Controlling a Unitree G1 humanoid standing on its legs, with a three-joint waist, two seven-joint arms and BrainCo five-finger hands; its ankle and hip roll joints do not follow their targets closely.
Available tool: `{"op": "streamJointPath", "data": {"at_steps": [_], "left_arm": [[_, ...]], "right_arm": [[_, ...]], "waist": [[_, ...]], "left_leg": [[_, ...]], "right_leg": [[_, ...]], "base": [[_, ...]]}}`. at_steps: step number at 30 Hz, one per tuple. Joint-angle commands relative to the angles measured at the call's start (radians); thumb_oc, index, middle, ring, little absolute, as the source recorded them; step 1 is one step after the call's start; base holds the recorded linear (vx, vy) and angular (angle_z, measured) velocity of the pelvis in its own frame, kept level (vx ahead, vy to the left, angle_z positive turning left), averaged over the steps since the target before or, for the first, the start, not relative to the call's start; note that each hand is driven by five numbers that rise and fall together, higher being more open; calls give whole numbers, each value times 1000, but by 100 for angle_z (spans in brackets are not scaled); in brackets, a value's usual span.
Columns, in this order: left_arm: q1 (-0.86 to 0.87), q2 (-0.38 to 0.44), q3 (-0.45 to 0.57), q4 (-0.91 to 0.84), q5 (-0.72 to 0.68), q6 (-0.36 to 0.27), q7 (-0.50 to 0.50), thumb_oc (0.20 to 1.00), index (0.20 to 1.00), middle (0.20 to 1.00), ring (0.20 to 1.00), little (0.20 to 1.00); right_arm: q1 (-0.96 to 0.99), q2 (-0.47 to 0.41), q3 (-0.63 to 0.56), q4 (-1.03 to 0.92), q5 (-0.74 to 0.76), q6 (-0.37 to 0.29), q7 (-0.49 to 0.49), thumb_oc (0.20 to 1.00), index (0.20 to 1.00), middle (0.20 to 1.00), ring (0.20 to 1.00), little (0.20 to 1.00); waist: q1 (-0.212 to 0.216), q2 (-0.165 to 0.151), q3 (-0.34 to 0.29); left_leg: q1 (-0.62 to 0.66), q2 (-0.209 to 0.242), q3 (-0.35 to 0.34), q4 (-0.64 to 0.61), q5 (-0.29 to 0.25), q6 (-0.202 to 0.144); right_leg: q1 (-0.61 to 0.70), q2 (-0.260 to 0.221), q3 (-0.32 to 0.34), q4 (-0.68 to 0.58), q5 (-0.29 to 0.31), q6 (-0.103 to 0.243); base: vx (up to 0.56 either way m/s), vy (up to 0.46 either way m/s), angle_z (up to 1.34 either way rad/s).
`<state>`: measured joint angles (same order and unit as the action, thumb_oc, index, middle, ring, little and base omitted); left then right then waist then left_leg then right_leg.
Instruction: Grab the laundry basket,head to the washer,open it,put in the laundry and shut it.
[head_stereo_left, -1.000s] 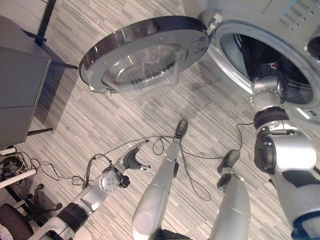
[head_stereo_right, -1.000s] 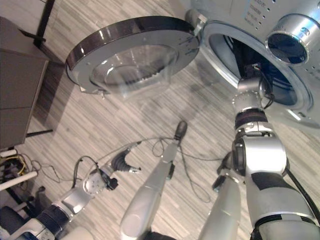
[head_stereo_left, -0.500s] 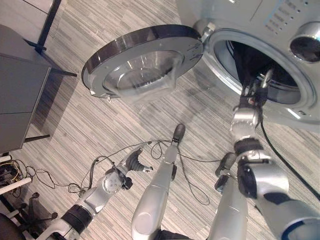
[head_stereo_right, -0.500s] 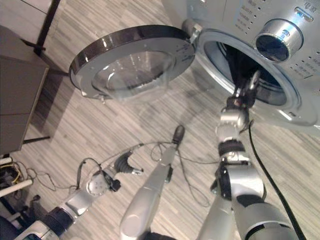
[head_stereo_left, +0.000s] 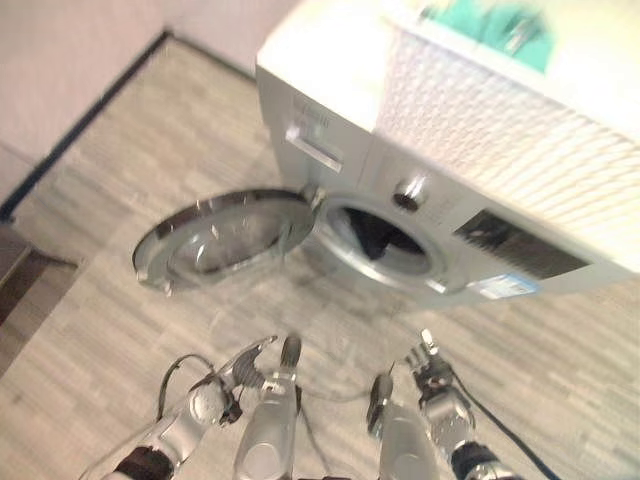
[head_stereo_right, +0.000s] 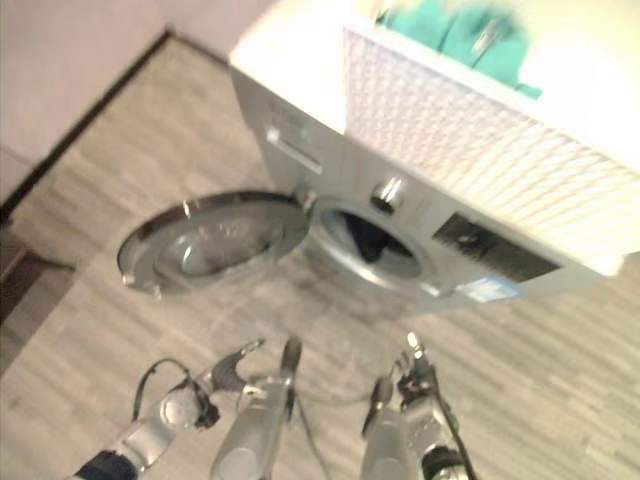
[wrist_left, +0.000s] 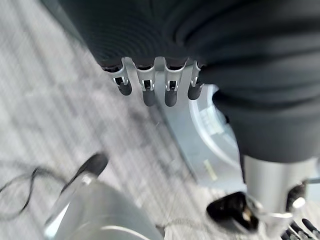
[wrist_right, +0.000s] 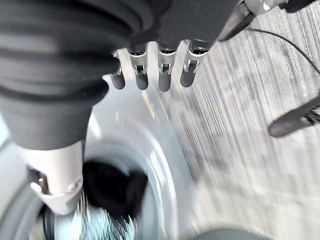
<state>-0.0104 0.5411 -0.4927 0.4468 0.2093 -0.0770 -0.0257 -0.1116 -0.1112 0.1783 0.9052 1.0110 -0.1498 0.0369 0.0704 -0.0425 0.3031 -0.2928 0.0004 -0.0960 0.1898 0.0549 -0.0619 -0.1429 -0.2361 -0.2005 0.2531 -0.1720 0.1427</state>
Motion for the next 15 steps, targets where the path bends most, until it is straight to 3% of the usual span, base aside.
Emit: {"op": "streamJointPath", "data": {"at_steps": [1, 3, 6, 7, 10, 15], "left_arm": [[27, 1, 18, -21, 32, -18, -3, 1000, 1000, 1000, 1000, 1000], [29, -20, 21, 21, 49, -15, 9, 1000, 1000, 1000, 1000, 1000], [8, -63, -7, 88, 92, -13, 15, 1000, 1000, 1000, 1000, 1000], [7, -66, -9, 91, 93, -15, 17, 1000, 1000, 1000, 1000, 1000], [-24, -125, -54, 170, 116, -15, 22, 1000, 1000, 1000, 1000, 1000], [-50, -183, -85, 241, 100, -10, 31, 1000, 1000, 1000, 1000, 1000]], "right_arm": [[-30, -11, -30, -50, -54, 14, 52, 1000, 1000, 1000, 1000, 1000], [8, -1, 14, -77, -84, 36, 66, 1000, 1000, 1000, 1000, 1000], [25, 20, 41, -43, -118, 54, 62, 1000, 1000, 1000, 1000, 1000], [25, 20, 40, -42, -118, 54, 63, 1000, 1000, 1000, 1000, 1000], [11, 43, 59, 50, -168, 60, 41, 1000, 1000, 1000, 1000, 1000], [-21, 42, 94, 118, -258, 65, 20, 1000, 1000, 1000, 1000, 1000]], "waist": [[-7, 19, -36], [-19, 18, -92], [-31, 17, -190], [-30, 17, -188], [-29, 22, -259], [-22, 25, -282]], "left_leg": [[35, 47, 15, 66, -178, 18], [132, 50, 34, 33, -196, 28], [243, 47, 58, -82, -172, 29], [252, 47, 59, -93, -168, 29], [345, 51, 75, -206, -140, 25], [387, 55, 84, -254, -120, 19]], "right_leg": [[-16, -32, 2, -67, 133, 6], [44, -23, 18, -71, 132, 16], [125, -28, 16, -139, 160, 35], [132, -28, 15, -145, 162, 35], [201, -31, 9, -223, 174, 50], [234, -32, 3, -269, 185, 53]], "base": [[48, 84, -32], [65, 84, -21], [95, 37, -22], [92, 10, -20], [90, 3, -13], [29, -20, -9]]}}
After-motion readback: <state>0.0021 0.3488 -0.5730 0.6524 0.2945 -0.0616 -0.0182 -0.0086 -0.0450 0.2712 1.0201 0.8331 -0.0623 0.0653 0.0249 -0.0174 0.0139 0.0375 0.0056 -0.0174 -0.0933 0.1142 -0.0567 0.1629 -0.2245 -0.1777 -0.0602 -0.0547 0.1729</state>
